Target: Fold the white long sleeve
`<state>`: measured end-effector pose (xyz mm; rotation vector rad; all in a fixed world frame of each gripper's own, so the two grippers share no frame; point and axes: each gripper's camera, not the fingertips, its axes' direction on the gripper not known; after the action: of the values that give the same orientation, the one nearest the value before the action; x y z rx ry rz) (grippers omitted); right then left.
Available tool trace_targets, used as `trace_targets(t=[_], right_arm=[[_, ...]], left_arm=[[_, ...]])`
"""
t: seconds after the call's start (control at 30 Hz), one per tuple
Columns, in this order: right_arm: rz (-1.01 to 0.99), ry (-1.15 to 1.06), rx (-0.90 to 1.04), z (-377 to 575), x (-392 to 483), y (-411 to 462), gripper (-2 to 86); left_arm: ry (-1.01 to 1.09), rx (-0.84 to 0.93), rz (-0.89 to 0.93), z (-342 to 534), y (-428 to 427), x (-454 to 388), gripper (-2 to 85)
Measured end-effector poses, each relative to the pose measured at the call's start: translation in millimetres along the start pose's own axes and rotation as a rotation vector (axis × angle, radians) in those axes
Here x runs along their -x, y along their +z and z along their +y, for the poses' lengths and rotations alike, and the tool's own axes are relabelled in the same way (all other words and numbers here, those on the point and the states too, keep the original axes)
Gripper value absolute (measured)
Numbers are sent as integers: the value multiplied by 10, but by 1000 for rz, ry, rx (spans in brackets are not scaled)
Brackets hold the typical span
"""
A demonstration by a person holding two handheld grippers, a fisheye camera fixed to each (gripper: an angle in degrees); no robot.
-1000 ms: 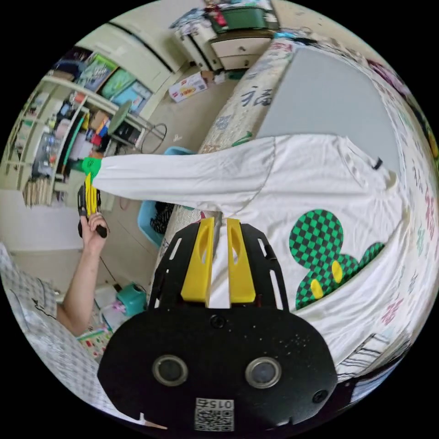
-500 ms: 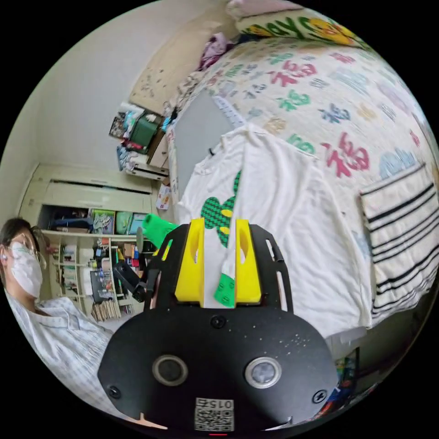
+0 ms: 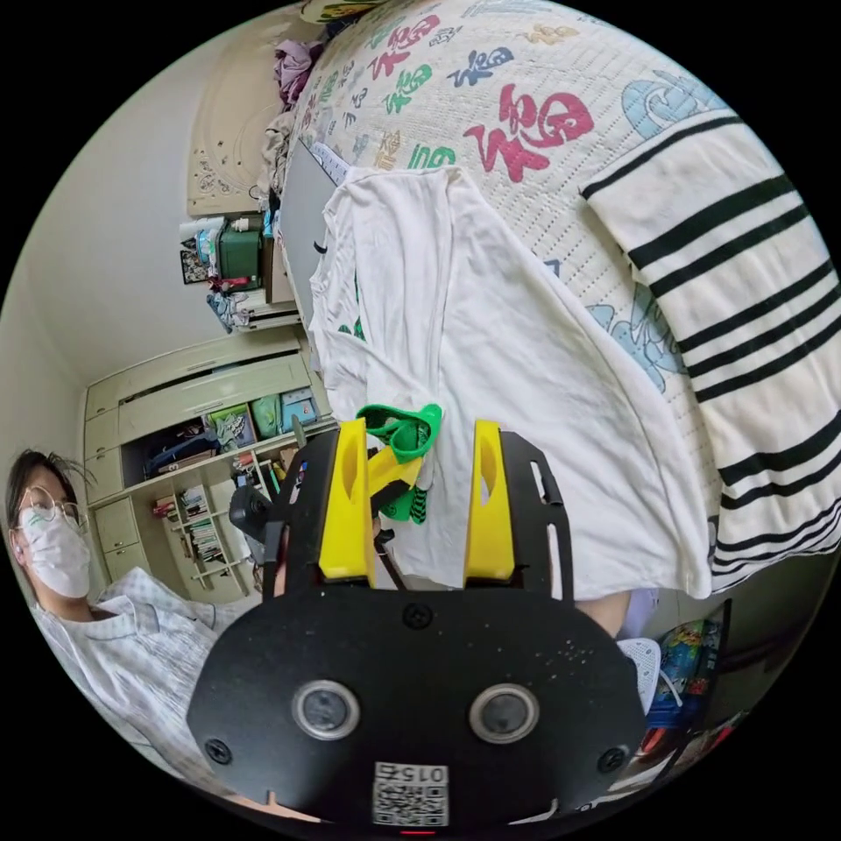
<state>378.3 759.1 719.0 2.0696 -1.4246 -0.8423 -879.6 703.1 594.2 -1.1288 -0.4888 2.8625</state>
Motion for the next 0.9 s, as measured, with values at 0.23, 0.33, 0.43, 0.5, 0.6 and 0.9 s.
trace_targets(t=[0.23,0.33,0.43,0.5,0.6,0.9], right_arm=[[-10,18,70,-181,133,-55,168],[5,-20,128,-233,289,77,170],[43,-42,220,-270,367,366,146],[172,-59,307,-287,377,631,76],[317,-94,284,-289,443,666,23],[399,-161,206,-455,369,398,7]], left_arm=[[34,17,75,-31,-216,-190,83],[-27,5,127,85,-362,-132,84],[-197,-68,228,298,-581,149,83],[-341,-123,209,529,-802,467,83],[-608,-189,87,945,-1095,1039,85],[-1302,-561,112,2284,-1295,2335,109]])
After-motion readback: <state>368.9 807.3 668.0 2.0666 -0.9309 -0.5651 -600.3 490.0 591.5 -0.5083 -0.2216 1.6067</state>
